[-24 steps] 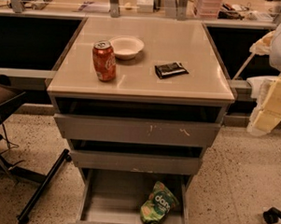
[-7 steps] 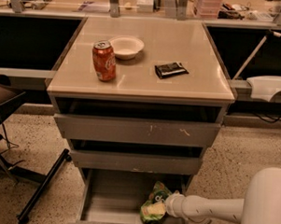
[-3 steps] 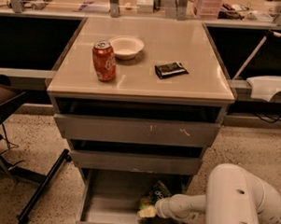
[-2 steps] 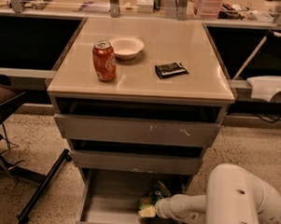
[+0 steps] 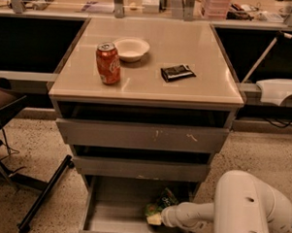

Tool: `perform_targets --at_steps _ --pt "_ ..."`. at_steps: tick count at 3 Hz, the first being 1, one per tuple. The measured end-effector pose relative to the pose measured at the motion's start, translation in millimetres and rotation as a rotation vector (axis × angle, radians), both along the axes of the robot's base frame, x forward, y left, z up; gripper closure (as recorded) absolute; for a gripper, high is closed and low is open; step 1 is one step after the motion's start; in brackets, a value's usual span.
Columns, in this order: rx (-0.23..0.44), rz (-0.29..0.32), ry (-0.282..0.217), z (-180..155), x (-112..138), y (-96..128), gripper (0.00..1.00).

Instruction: Pick green rice chip bag from bottom drawer and place on counter

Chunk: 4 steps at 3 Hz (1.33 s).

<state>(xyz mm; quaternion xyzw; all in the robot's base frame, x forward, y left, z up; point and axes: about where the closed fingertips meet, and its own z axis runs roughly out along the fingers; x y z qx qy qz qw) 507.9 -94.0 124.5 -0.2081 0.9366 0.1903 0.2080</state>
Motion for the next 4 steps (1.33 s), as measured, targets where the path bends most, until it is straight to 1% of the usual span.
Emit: perform_targets --at_steps 1,2,3,4 --pt "0.0 0.0 0.0 4 0 0 0.88" --pt "-0.017 -0.005 -0.031 30 -7 -4 1.0" --pt "-0.06 -0.09 -0.157 109 9 -25 1.0" --pt "-0.12 -0.184 -0.25 185 13 -41 1.0"
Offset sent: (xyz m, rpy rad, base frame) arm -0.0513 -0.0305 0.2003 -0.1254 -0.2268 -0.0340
